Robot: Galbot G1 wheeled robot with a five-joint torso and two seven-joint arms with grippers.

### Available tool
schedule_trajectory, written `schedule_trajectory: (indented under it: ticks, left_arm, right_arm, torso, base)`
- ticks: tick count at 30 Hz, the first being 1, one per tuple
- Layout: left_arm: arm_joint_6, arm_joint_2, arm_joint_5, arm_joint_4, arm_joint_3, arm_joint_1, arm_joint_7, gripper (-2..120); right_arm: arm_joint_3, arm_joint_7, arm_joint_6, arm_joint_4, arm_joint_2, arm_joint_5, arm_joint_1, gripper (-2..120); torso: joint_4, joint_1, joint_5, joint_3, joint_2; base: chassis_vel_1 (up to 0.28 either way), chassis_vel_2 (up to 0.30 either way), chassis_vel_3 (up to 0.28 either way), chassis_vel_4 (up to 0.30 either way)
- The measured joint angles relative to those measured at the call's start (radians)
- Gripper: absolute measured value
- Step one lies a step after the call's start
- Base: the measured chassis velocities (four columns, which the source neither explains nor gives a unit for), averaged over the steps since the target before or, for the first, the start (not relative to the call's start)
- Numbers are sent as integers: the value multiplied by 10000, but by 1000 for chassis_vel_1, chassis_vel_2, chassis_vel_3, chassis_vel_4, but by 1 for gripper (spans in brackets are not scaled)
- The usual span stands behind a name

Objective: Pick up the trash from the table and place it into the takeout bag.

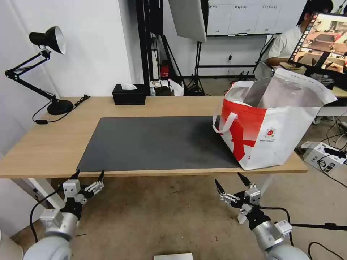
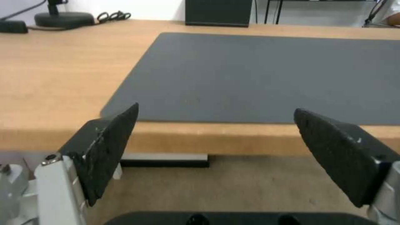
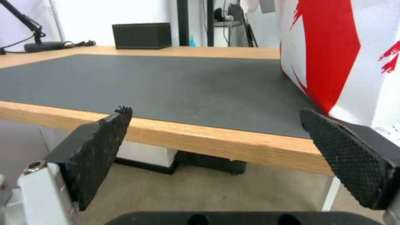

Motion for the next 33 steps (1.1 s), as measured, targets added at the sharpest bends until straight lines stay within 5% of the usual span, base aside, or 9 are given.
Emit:
schedule_trajectory:
  ticks: [33]
  left_arm:
    - [-15,-95,66,-123,58,174,-5,100]
  right_arm:
    - [0,0,0,0,0,0,0,100]
  torso:
    - [0,0,0,0,0]
  base:
    - [0,0,0,0]
